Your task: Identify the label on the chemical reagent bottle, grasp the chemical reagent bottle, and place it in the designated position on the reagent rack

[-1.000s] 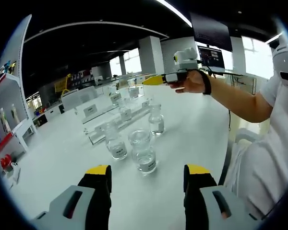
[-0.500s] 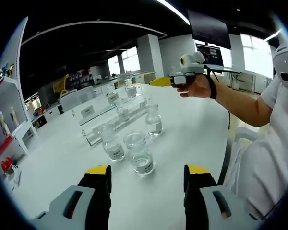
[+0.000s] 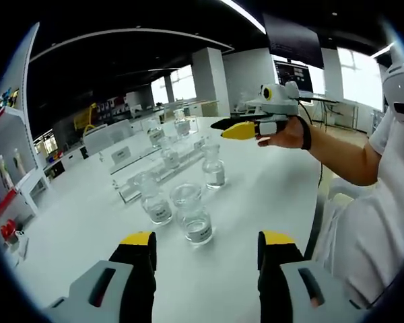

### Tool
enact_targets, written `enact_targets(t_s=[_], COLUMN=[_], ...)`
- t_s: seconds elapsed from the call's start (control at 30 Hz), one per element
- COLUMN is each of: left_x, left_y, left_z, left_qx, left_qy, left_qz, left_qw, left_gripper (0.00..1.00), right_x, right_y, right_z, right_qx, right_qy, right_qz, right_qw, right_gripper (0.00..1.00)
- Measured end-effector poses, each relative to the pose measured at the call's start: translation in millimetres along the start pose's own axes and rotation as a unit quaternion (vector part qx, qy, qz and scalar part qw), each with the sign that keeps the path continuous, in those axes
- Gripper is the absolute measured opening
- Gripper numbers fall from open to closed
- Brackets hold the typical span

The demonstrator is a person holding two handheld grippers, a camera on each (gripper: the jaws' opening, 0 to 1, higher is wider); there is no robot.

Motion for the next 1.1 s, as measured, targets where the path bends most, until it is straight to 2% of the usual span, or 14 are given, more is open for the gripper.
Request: enact_targets(t_s=[0.1,0.3,0.43,0.6,0.7,0.83,0.97,1.1], left_x=[1.7,3.3,7.7,8.8,7.7,8.1,8.5,9.5], left_y=[-0.6,-0.5,1.6,0.9,-0.2,0.8,1.2,1.9], left_z=[-1.7,-5.4,-4.8,-4.4,-4.0,-2.1,-3.1,-4.5], left_qx=[-0.004,-0.009,-0.022,-0.024,-0.029,-0.04,-0.037,-0.034], left_qy=[0.008,0.015,0.027,0.026,0.022,0.024,0.022,0.022], left_qz=[0.002,0.006,0.013,0.014,0.016,0.018,0.019,0.02], left_qw=[1.0,0.9998,0.9993,0.9993,0.9992,0.9988,0.9989,0.999], left_gripper=[0.61,0.61,0.61,0.61,0.6,0.6,0.6,0.6], right_x=[6.8,7.9,8.5,6.9,8.3,6.5,5.6,3.1], right_y=[-6.0,-15.1,-19.1,-25.0,-27.0,-29.4,-29.9,-31.0], right_z=[-7.3,-15.1,-17.7,-22.2,-24.0,-26.1,-26.0,-24.2], right_qx=[0.004,0.022,0.019,0.03,0.034,0.039,0.041,0.036], right_qy=[0.021,0.018,0.006,0.006,0.009,0.015,0.022,0.011], right_qz=[-0.007,-0.012,-0.019,-0.024,-0.02,-0.019,-0.026,-0.028], right_qw=[0.9997,0.9995,0.9996,0.9992,0.9992,0.999,0.9986,0.9989], right_gripper=[0.53,0.51,0.49,0.47,0.44,0.34,0.27,0.26])
Point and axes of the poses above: the point that each gripper's makers call its tool centre point, and the gripper's own axes: y roughly backward along the fingers, x roughly to its left, z roughly out of its top, the point moved 6 cm from there along y, roughly backward along the fingers, and after that the axes turned 10 degrees about x, right-handed, at the moved point
